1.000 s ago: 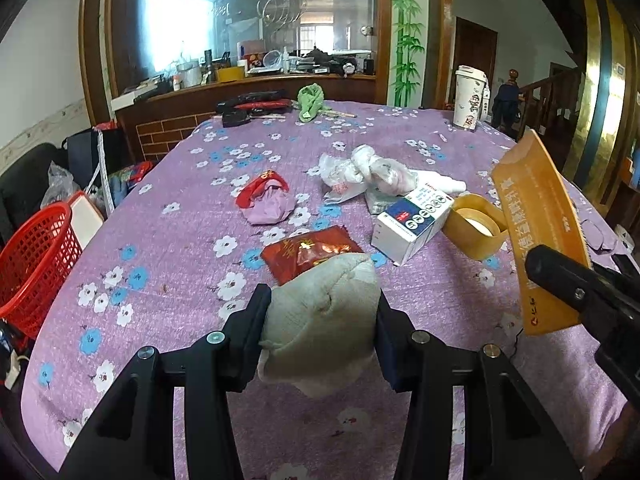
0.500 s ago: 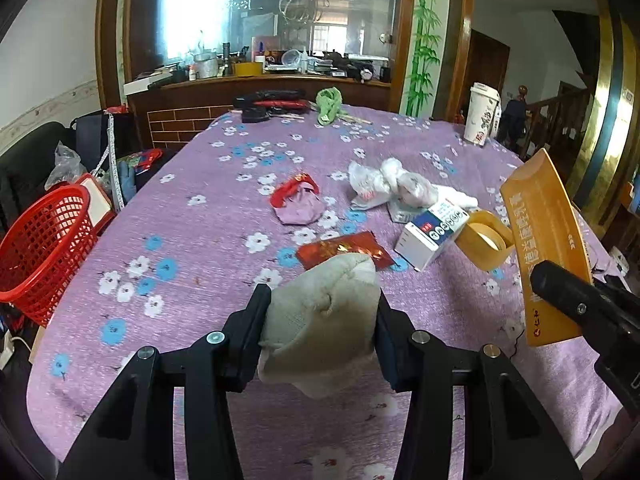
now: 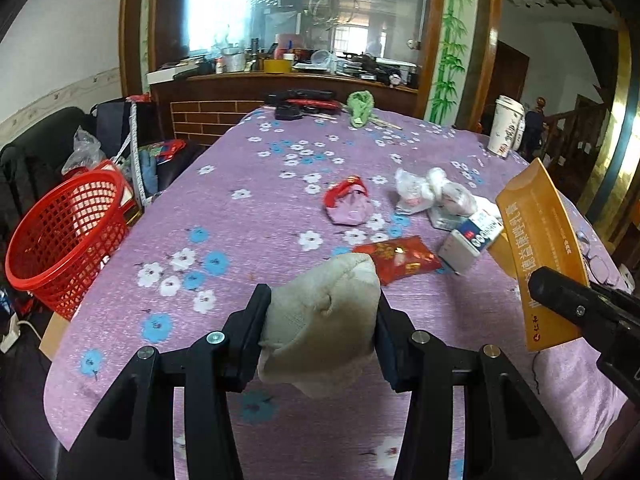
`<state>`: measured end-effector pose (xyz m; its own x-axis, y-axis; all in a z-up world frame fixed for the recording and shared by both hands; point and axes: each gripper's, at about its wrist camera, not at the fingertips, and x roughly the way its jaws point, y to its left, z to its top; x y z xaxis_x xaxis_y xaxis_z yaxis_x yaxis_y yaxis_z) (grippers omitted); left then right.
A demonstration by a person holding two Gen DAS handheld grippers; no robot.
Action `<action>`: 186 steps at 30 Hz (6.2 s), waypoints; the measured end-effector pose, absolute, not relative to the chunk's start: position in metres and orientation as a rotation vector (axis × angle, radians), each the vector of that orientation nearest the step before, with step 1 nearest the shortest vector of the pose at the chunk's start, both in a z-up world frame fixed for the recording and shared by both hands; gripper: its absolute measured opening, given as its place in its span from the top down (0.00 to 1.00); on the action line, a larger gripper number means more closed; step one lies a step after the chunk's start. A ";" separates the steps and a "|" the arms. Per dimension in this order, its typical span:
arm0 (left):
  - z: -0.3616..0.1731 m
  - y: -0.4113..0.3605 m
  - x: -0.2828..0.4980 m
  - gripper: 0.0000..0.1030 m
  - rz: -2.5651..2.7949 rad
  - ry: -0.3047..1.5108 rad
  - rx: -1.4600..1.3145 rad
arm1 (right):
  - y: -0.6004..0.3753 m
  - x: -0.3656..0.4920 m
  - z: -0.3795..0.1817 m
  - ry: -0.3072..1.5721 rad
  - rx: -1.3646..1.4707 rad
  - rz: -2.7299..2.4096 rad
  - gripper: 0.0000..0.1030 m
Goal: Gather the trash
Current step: 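Carry the white cloth ball and orange box with both tools to the wastebasket, then open both tools over the red wastebasket to drop the items, then move both open tools back over the table, then grasp the red snack bag with left tool while right tool grasps the yellow round container, then carry the snack bag and yellow container with both tools to the wastebasket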
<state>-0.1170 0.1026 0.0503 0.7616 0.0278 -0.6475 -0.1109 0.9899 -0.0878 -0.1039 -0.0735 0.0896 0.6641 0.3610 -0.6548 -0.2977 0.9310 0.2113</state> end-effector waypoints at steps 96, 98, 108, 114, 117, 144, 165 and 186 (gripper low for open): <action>0.019 0.022 -0.010 0.42 -0.160 0.860 0.324 | -0.212 -0.014 0.049 0.931 0.457 0.180 0.51; 0.017 0.024 -0.008 0.56 -0.161 0.881 0.301 | -0.209 -0.009 0.046 0.933 0.436 0.161 0.54; 0.027 0.044 -0.021 0.67 -0.165 0.848 0.136 | -0.198 0.012 0.029 0.975 0.349 0.090 0.63; 0.036 0.054 -0.027 0.67 -0.155 0.794 0.064 | -0.195 0.012 0.025 0.960 0.300 0.046 0.87; 0.035 0.061 -0.025 0.67 -0.156 0.804 0.025 | -0.195 0.007 0.025 0.928 0.286 0.029 0.88; 0.037 0.068 -0.033 0.67 -0.019 0.765 0.035 | -0.181 -0.016 0.058 0.711 0.235 0.141 0.89; 0.043 0.060 -0.040 0.67 0.054 0.719 0.101 | -0.170 -0.022 0.064 0.670 0.192 0.195 0.89; 0.041 0.048 -0.063 0.67 0.039 0.706 0.146 | -0.149 -0.050 0.065 0.746 0.134 0.177 0.89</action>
<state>-0.0633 0.0481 0.0415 0.7604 0.0852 -0.6439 0.0135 0.9891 0.1468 -0.0495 -0.1487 0.0650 0.7203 0.2072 -0.6620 -0.1123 0.9766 0.1835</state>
